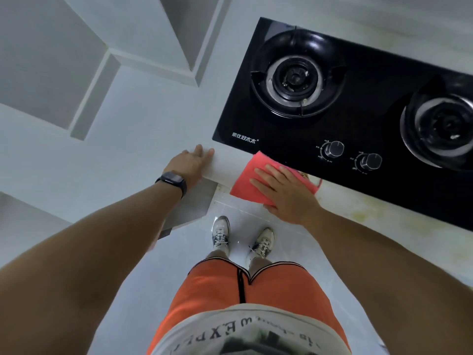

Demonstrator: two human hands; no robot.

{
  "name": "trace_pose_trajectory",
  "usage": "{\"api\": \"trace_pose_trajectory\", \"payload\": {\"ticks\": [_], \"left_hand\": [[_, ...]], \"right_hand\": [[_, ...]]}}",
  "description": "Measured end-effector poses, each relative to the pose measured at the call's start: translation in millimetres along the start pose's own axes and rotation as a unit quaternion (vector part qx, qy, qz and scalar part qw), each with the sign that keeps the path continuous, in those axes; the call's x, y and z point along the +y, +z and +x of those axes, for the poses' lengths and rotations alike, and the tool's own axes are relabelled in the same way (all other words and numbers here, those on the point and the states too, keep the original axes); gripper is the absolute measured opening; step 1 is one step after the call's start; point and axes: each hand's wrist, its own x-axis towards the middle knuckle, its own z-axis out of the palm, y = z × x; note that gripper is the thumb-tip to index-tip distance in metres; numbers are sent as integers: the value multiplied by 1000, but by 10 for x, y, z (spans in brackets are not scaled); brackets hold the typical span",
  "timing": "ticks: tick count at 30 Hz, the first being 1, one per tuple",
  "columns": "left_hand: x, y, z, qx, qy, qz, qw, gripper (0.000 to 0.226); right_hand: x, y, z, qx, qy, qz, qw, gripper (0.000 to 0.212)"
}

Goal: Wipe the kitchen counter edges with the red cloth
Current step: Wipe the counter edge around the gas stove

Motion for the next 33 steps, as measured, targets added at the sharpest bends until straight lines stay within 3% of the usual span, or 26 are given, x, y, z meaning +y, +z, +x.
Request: {"api": "trace_pose_trajectory", "payload": {"ticks": [9,17,23,26,30,33], "left_hand": [[-85,67,65,-4,45,16,999,78],[-116,-7,6,53,81,25,995,57],[-73,-188,-74,51,92,52,993,50],[-16,-220,-72,18,58,42,997,55],[224,-268,-124,13,26,41,999,84],[606,-236,-183,27,34,44,998,83]], "right_hand": [[-279,-20,556,18,14,8,1000,78],[-603,-108,1084,32,38,5,999,77],[-638,-248,981,-15,60,21,998,80],[-596,-211,860,-34,66,20,997,83],[-404,-198,490,-57,78,11,995,91],[-244,-119,102,-56,88,15,994,92]]}}
